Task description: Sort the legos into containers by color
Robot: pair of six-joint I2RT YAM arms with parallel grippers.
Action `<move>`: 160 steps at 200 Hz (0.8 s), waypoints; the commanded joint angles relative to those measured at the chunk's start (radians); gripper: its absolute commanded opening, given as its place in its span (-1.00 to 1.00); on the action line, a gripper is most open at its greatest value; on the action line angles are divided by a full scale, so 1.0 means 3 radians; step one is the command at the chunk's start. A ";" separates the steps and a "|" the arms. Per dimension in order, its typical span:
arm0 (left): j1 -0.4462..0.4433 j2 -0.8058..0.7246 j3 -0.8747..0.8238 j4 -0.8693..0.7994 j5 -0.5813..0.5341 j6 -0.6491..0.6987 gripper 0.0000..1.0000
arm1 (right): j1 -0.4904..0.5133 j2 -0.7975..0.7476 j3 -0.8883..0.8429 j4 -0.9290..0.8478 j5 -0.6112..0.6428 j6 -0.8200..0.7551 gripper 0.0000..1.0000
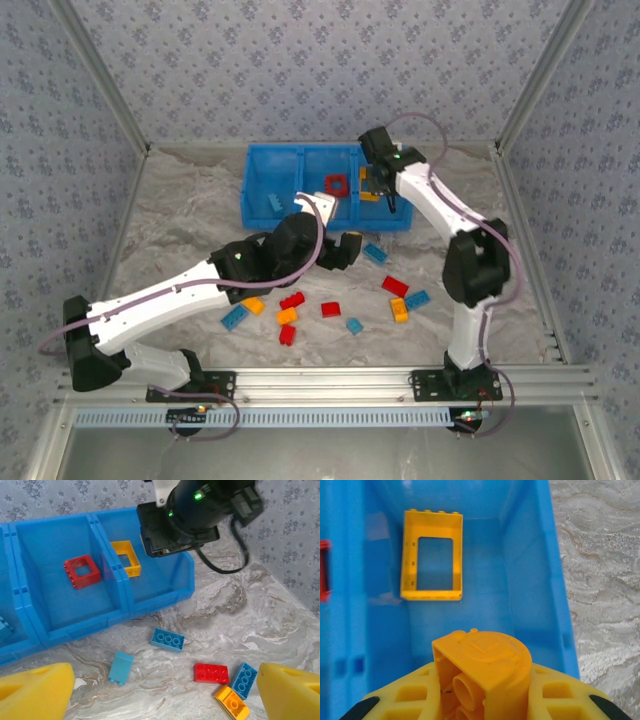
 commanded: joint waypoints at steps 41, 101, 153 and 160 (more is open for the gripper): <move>0.0111 0.0112 0.0094 0.0080 0.0154 0.0052 0.87 | -0.0149 0.1069 0.1232 -0.0477 0.0399 -0.0267 -0.52; 0.0138 0.0116 0.0027 0.0094 0.0168 0.0046 0.86 | -0.0291 0.1557 0.1684 -0.0590 0.0338 -0.0229 -0.48; 0.0138 0.0036 -0.0055 0.0035 0.0134 0.0032 0.86 | -0.0292 0.1757 0.1884 -0.0585 0.0176 -0.0277 -0.21; 0.0139 0.0029 -0.0061 0.0016 0.0133 0.0022 0.85 | -0.0291 0.1761 0.1887 -0.0580 0.0163 -0.0267 -0.15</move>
